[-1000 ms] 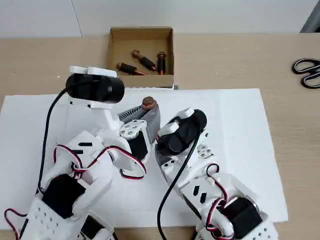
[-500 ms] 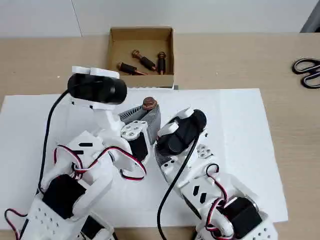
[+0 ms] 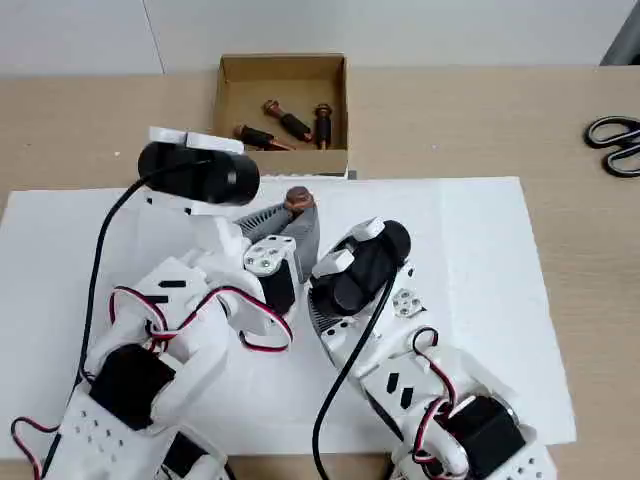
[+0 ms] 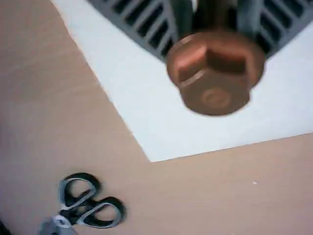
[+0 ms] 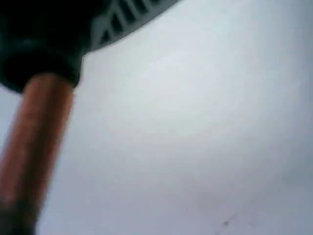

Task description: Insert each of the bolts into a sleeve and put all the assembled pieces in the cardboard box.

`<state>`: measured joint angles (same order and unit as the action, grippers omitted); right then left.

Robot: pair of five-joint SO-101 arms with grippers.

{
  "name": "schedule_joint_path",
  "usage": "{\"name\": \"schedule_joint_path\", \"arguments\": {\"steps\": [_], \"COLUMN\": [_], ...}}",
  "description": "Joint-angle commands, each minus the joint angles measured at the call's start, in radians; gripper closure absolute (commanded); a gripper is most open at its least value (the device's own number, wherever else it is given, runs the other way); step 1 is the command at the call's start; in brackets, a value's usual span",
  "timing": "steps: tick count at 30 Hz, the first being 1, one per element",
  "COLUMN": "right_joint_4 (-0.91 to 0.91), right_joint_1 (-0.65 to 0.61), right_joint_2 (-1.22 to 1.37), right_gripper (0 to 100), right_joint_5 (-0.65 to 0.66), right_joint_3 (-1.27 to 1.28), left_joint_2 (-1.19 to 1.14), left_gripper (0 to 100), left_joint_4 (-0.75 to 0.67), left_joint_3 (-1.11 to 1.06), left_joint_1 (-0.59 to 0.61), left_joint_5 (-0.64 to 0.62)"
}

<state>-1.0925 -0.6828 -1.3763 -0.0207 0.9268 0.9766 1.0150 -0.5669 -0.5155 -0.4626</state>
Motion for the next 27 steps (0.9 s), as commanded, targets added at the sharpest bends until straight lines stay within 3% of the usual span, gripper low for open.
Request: {"name": "schedule_joint_path", "arguments": {"steps": [1,27], "right_joint_4": [0.031,-0.008], "right_joint_1": [0.007,0.007], "right_joint_2": [-0.013,-0.01], "right_gripper": [99.5,99.5], "right_joint_5": [0.014,0.012], "right_joint_3": [-0.06,-0.011], "left_joint_2": [0.003,0.002], "left_gripper": [100,100], "left_joint_4": [-0.02,-0.031], "left_joint_3": [0.012,0.094], "left_joint_1": [0.021,-0.003], "left_joint_5": [0.025,-0.026]}}
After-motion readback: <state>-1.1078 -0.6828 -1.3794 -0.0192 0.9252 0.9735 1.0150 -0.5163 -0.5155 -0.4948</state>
